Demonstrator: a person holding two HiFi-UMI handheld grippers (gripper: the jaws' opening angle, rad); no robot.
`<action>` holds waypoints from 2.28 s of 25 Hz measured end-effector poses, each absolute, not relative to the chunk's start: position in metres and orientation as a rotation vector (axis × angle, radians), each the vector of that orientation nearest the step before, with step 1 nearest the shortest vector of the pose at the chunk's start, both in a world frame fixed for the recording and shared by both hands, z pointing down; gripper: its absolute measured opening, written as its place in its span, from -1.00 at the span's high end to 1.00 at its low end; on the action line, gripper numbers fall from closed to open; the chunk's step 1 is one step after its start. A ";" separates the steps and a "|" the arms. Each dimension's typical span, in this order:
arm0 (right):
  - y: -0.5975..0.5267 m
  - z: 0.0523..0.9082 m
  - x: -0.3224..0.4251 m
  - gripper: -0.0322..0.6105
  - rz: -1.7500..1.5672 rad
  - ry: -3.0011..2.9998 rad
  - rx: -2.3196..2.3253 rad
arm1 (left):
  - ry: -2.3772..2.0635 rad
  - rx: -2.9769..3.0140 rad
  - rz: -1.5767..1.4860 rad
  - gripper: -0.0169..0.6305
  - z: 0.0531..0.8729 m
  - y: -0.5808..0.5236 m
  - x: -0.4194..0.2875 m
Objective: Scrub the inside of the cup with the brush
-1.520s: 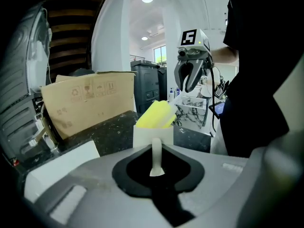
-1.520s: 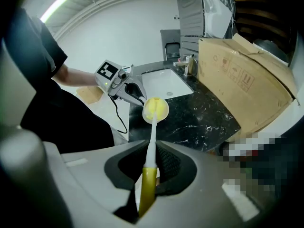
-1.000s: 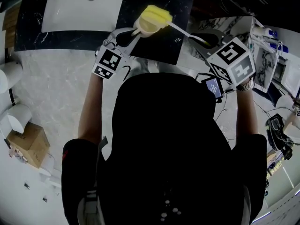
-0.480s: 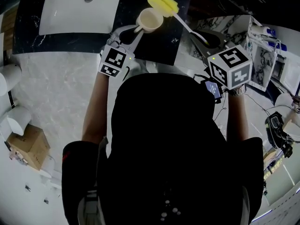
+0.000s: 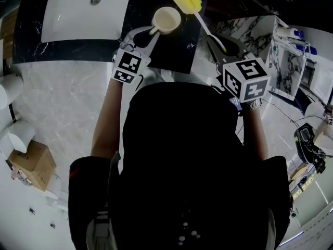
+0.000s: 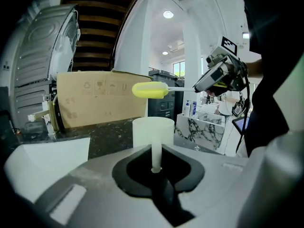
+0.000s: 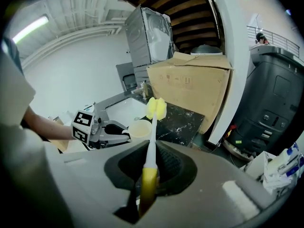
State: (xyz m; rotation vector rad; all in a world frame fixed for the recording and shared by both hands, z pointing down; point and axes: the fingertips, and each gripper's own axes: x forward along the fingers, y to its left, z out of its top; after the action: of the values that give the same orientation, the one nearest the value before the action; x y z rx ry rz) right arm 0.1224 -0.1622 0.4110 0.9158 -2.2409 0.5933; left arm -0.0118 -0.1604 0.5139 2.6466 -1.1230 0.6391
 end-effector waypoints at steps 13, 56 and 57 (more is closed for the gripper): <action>-0.156 0.421 0.108 0.77 0.646 -2.252 0.910 | -1.170 2.613 0.594 0.80 0.522 -0.157 -0.009; -0.137 0.384 0.060 0.77 0.562 -2.356 1.297 | -1.281 2.661 0.283 0.94 0.375 -0.146 -0.075; -0.138 0.378 0.061 0.77 0.543 -2.368 1.311 | -1.276 2.677 0.283 0.94 0.368 -0.147 -0.074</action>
State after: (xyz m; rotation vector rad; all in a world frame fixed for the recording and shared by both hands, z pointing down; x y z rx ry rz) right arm 0.0605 -0.1376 0.3782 1.3113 -2.3680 0.5433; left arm -0.0739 -0.1472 0.3682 2.6766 -1.2758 0.2829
